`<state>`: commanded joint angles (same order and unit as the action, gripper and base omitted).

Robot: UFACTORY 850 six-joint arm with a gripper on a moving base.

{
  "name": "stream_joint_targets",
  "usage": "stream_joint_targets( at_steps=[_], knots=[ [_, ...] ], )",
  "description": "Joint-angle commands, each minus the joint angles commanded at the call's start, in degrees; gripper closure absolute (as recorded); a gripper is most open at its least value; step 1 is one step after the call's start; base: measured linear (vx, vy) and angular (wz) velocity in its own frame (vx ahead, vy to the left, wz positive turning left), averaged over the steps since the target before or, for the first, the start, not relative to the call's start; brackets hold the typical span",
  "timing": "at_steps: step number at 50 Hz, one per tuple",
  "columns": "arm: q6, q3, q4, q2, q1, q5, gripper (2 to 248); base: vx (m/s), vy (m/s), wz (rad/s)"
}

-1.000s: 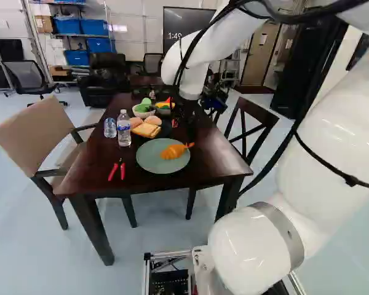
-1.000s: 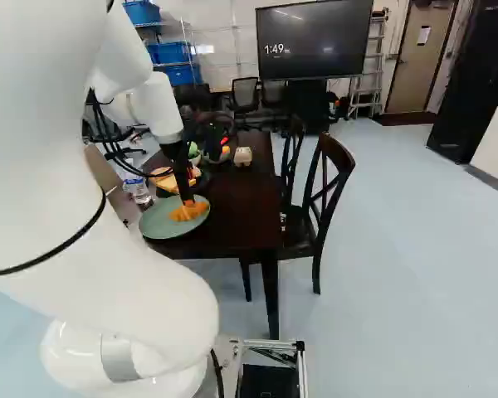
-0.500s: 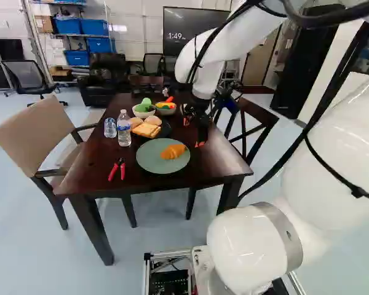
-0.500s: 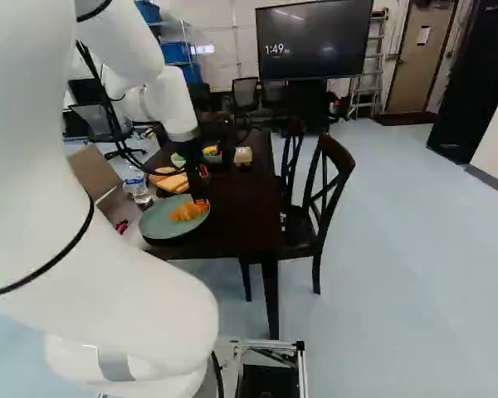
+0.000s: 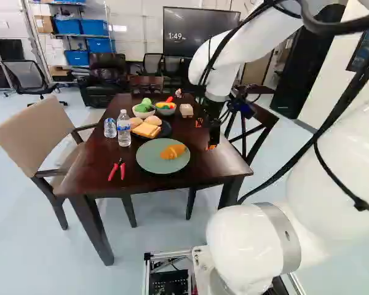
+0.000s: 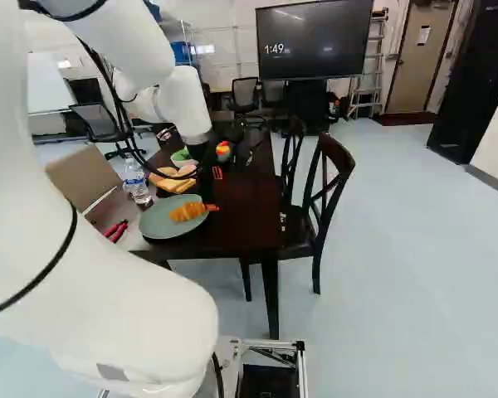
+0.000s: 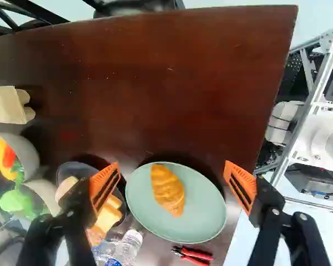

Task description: Move the croissant to the empty plate

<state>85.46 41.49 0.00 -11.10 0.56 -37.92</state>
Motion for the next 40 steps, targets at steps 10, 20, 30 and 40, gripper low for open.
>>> stream_joint_targets(
  at_steps=[10, 20, 30, 40],
  knots=[
    [0.0, -2.5, 0.0, -2.9, -2.4, 0.0, 3, 0.000, 0.000, 0.000],
    [0.0, -2.7, 0.0, -3.1, -2.7, 0.0, 3, 0.000, 0.000, 0.000],
    [0.0, -2.7, 0.0, -3.1, -2.7, 0.0, 3, 0.000, 0.000, 0.000],
    [0.0, -2.7, 0.0, -3.1, -2.7, 0.0, 3, -0.022, -0.001, 0.002]
  ],
)
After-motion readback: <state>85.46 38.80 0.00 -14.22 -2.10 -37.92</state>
